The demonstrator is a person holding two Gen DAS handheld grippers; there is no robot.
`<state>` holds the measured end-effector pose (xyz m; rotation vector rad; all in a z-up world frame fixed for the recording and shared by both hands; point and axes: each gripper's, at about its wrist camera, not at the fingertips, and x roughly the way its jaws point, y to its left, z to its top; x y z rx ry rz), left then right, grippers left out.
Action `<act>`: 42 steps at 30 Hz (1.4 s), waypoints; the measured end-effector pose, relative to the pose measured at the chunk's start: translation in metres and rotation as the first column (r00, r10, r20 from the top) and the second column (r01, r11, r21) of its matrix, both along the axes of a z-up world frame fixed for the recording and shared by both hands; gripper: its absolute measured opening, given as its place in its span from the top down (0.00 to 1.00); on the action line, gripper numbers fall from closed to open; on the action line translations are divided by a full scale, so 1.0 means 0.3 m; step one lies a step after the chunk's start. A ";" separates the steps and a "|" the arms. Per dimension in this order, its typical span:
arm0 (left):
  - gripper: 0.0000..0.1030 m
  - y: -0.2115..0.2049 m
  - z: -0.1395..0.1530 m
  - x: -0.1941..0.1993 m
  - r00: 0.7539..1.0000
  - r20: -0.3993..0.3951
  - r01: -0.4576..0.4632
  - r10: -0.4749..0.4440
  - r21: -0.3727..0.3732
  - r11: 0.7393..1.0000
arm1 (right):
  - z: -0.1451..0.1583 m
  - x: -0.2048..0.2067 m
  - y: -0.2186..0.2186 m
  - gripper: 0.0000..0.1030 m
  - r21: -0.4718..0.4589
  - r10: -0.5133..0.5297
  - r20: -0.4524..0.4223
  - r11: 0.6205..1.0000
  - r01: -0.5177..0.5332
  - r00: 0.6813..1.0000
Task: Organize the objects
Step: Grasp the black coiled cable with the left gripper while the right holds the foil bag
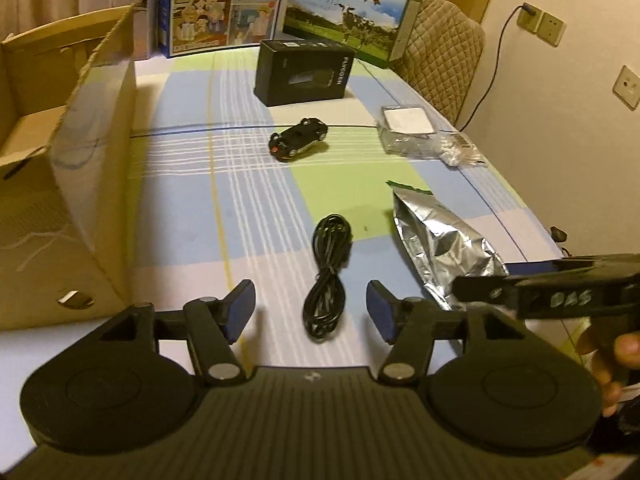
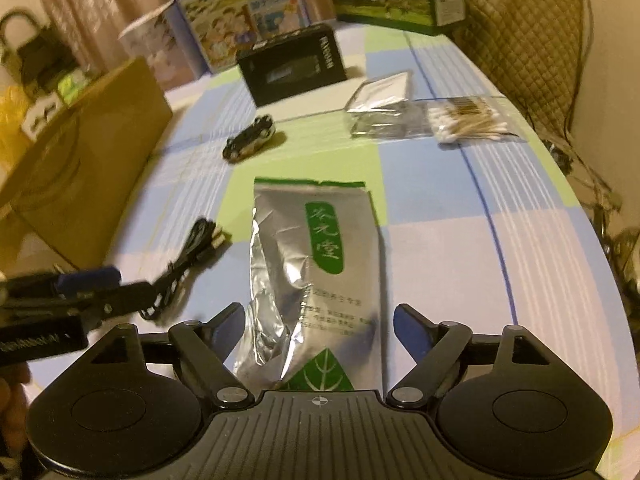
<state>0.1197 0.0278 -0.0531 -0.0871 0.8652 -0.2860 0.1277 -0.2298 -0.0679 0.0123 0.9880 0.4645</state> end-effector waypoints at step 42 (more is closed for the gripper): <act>0.85 -0.115 -0.072 0.090 0.993 -0.021 0.119 -0.117 0.163 0.980 | 0.001 -0.009 0.059 0.57 -0.139 0.053 0.086 0.990 -0.041 0.995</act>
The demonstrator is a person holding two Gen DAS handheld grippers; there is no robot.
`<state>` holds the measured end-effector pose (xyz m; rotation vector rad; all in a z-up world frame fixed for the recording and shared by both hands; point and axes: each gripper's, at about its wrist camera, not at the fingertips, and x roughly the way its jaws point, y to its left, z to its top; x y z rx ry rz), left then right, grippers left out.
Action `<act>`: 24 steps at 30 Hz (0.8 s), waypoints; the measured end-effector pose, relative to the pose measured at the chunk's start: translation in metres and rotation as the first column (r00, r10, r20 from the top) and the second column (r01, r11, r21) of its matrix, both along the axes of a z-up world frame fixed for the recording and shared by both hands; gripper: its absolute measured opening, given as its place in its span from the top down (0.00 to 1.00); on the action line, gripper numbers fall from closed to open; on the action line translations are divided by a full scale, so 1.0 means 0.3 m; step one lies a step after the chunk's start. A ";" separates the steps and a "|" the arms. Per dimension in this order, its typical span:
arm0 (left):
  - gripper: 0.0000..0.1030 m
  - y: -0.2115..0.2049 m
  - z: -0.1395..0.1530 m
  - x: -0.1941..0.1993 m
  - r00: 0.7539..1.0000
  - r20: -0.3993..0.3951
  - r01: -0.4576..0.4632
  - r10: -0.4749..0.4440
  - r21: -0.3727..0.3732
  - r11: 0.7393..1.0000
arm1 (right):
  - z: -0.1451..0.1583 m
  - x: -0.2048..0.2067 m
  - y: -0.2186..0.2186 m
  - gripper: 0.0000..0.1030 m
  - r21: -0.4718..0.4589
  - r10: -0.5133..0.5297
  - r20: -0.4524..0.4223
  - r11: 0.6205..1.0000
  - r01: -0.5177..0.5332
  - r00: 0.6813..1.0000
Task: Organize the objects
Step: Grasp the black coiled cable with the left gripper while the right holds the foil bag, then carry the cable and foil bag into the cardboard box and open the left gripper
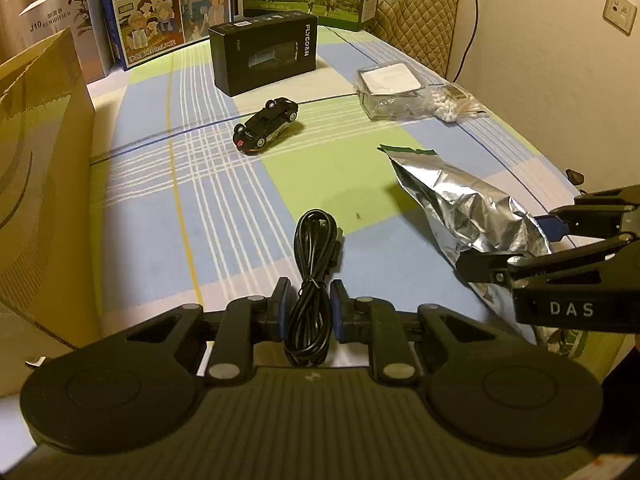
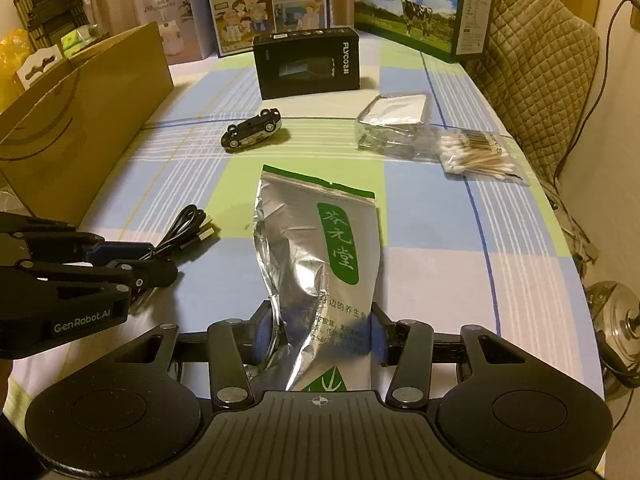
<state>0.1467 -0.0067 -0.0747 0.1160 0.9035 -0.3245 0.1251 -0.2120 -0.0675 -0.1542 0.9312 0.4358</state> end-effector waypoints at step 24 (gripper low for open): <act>0.90 0.049 0.068 -0.041 0.999 0.019 -0.031 0.032 -0.087 0.996 | 0.053 -0.013 -0.029 0.59 0.098 -0.052 0.020 0.994 0.050 0.998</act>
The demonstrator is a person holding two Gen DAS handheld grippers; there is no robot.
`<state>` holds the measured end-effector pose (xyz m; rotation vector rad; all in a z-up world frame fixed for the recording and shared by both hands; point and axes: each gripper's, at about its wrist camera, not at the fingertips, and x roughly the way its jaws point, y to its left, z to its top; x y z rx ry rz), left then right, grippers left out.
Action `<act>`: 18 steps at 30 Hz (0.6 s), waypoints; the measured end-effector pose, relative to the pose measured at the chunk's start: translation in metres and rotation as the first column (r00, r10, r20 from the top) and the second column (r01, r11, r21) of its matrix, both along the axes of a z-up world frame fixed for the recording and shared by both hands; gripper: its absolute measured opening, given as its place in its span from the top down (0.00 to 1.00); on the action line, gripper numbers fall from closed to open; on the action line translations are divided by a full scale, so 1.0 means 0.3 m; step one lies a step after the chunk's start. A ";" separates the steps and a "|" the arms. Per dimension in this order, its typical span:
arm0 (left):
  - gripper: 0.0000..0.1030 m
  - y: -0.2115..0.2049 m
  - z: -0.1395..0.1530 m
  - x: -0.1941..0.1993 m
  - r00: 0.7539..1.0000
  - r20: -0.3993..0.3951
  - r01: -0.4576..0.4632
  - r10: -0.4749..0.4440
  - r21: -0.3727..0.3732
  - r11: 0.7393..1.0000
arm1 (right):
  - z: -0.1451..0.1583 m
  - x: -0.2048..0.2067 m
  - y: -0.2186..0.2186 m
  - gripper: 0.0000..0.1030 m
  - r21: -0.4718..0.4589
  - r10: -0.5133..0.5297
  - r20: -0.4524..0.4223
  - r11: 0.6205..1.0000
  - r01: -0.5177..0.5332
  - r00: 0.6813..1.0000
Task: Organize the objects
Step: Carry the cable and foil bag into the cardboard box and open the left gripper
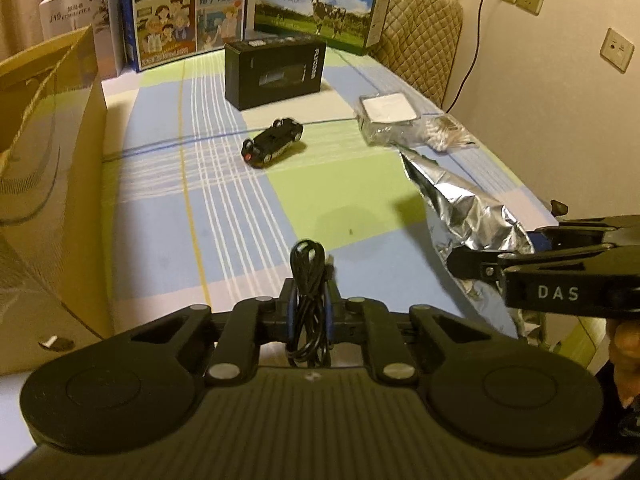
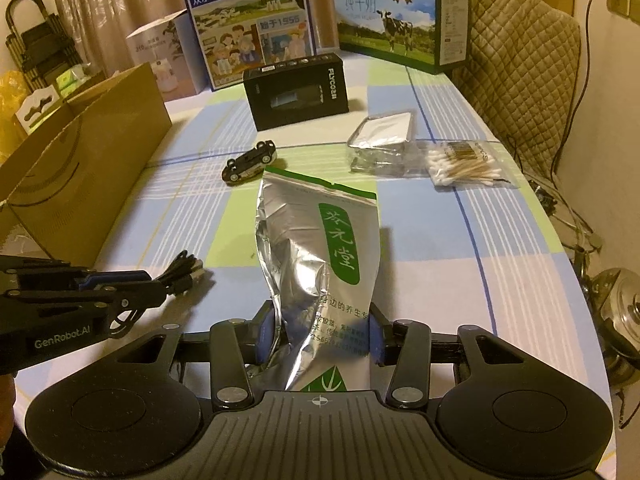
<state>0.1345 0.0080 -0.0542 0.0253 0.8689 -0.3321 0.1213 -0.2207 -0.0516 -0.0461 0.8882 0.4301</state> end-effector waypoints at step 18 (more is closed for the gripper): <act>0.85 -0.037 -0.061 0.022 0.998 -0.048 0.048 -0.044 0.071 0.996 | -0.002 0.003 0.012 0.59 0.012 0.009 -0.009 1.000 -0.009 1.000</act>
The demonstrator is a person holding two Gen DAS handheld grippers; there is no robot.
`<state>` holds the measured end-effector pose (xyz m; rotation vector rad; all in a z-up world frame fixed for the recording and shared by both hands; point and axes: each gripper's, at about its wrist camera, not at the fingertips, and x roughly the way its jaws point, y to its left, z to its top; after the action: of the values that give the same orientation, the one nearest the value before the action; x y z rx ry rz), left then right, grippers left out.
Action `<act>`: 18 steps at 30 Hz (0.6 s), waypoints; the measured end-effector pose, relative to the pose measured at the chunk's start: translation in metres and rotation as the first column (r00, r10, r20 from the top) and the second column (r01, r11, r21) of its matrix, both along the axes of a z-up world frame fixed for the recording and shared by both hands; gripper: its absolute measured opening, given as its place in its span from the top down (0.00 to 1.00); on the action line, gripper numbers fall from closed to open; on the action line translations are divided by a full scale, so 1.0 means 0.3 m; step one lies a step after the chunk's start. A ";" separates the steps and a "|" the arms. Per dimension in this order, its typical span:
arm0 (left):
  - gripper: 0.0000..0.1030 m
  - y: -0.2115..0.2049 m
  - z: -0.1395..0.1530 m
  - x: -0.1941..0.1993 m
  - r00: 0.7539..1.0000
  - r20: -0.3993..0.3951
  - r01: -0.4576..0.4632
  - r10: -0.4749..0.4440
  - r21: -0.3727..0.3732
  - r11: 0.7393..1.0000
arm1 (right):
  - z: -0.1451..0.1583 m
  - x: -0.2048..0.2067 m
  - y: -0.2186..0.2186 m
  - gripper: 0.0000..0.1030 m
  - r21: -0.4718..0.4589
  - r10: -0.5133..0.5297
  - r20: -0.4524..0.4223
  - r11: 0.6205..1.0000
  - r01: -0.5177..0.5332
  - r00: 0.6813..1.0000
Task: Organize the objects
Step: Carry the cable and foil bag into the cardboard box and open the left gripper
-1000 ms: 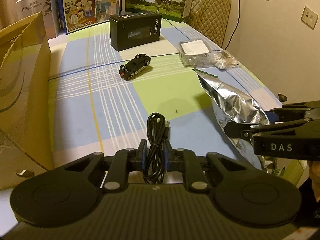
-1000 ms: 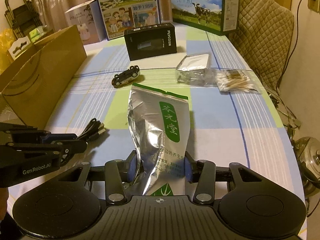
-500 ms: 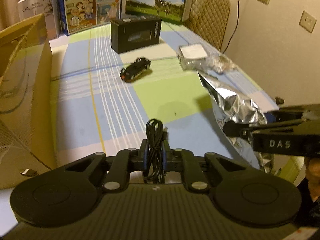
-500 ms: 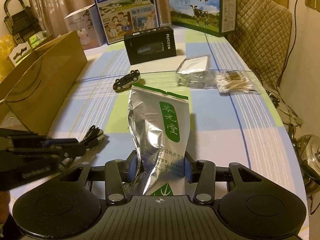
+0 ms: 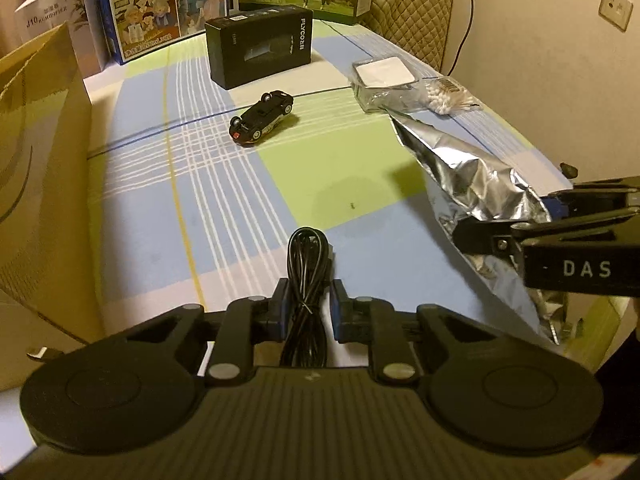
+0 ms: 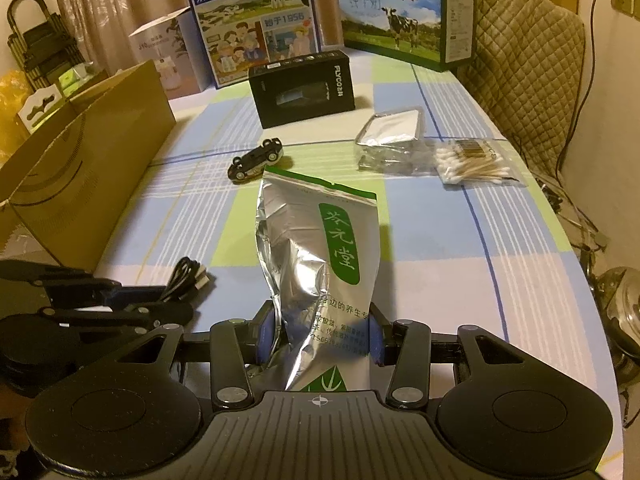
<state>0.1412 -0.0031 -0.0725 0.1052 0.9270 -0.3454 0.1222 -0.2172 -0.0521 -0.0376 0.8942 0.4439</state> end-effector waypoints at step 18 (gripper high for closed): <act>0.85 0.091 0.181 -0.038 0.993 0.095 -0.065 0.076 -0.122 0.990 | 0.059 -0.033 0.021 0.59 0.090 0.012 0.040 0.996 -0.016 0.999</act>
<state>0.1297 0.0241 -0.0183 -0.0193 0.8073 -0.3258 0.1124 -0.2108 -0.0344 0.0297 0.8347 0.4943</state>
